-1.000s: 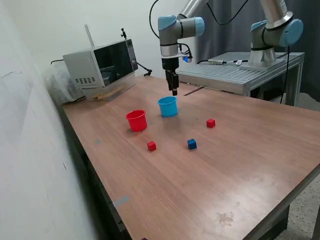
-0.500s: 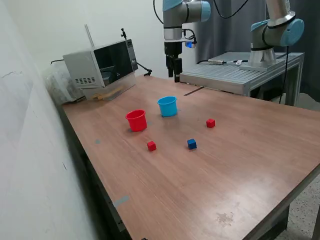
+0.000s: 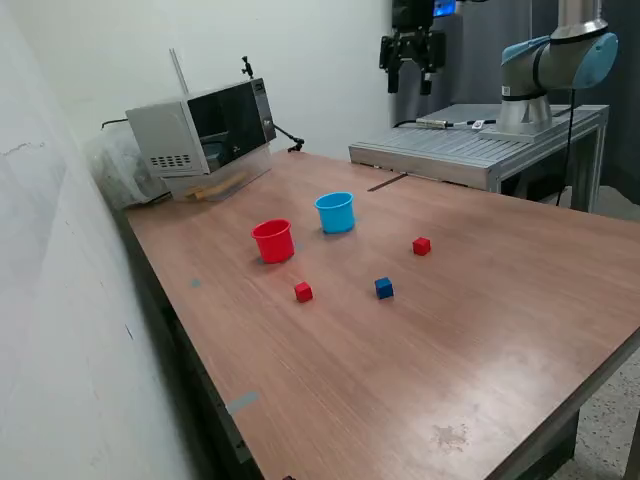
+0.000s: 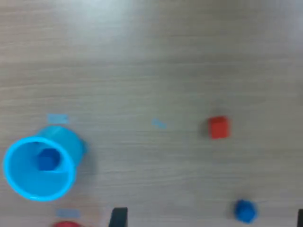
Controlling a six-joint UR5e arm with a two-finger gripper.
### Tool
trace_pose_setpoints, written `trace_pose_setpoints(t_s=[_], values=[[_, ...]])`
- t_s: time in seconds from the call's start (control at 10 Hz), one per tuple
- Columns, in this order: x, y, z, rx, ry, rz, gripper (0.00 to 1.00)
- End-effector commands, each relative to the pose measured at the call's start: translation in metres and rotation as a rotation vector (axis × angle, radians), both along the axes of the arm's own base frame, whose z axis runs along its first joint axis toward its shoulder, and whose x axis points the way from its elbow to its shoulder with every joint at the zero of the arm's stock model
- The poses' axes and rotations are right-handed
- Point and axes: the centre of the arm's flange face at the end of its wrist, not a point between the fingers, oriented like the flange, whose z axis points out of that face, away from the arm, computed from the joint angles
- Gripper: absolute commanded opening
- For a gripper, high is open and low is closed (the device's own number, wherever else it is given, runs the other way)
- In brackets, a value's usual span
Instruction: Place red objects in the red bin, and blue objects in the blue bin.
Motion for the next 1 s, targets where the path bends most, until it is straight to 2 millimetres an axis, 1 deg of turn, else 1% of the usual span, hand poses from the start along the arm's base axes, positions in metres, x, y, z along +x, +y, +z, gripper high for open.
trace_pose_setpoints(t_s=[0.0,0.1,0.2,0.3,0.4,0.5,0.6,0.7,0.8,0.9], values=[[0.030,-0.056,0.017,-0.014,0.012,0.057,1.00],[0.029,-0.068,0.018,-0.026,0.021,0.029,1.00],[0.008,-0.075,0.028,-0.061,0.043,-0.047,1.00],[-0.009,-0.096,0.030,-0.091,0.052,-0.066,1.00],[-0.033,-0.118,0.025,-0.101,0.055,-0.082,1.00],[-0.063,-0.127,0.011,-0.109,0.052,-0.116,1.00],[-0.096,-0.133,-0.015,-0.112,0.054,-0.137,1.00],[-0.122,-0.139,-0.051,-0.110,0.043,-0.150,1.00],[-0.144,-0.143,-0.095,-0.101,0.028,-0.160,1.00],[-0.168,-0.140,-0.157,-0.073,-0.028,-0.174,1.00]])
